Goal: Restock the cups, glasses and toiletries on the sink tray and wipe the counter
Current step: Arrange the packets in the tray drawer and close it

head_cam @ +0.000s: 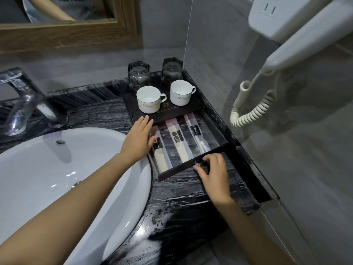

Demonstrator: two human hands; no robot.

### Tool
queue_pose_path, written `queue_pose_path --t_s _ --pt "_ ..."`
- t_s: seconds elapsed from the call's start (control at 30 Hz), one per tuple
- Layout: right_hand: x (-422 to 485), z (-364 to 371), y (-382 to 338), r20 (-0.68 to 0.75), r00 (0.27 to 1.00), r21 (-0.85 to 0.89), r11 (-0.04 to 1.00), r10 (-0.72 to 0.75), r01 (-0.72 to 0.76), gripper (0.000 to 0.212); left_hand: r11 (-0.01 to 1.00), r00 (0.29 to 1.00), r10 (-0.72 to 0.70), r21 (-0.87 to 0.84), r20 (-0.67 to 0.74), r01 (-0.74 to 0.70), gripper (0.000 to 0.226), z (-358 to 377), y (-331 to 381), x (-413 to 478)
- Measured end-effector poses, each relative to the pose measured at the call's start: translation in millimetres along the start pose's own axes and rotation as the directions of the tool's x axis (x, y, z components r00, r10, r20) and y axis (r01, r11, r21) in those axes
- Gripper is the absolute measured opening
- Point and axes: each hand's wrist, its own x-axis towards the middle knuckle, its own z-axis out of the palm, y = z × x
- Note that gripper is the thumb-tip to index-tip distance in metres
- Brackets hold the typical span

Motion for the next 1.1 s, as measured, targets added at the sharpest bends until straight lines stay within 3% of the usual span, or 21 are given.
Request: queue_pose_path --t_s 0.13,0.33,0.67,1.1 --pt "0.1 22.1 -3.9 0.047 0.977 0.276 0.937 0.208 -0.213 0.020 1.000 1.000 -0.006 -0.004 -0.003 0.006 0.060 0.9 2.1 -1.2" --pt "4.1 39.9 -4.3 -0.038 0.944 0.455 0.846 0.329 -0.276 0.020 1.000 1.000 -0.006 -0.017 -0.014 0.006 0.059 0.8 1.8 -1.7" --pt "48.3 60.5 -19.9 -0.093 0.949 0.465 0.855 0.302 -0.227 0.016 0.996 1.000 -0.021 -0.082 0.006 0.021 0.057 -2.6 -0.9 -0.8" --pt "106.2 86.5 -35.9 -0.004 0.963 0.548 0.806 0.270 -0.224 0.017 0.994 1.000 -0.011 -0.106 -0.024 0.008 0.058 -1.5 -3.1 -1.6"
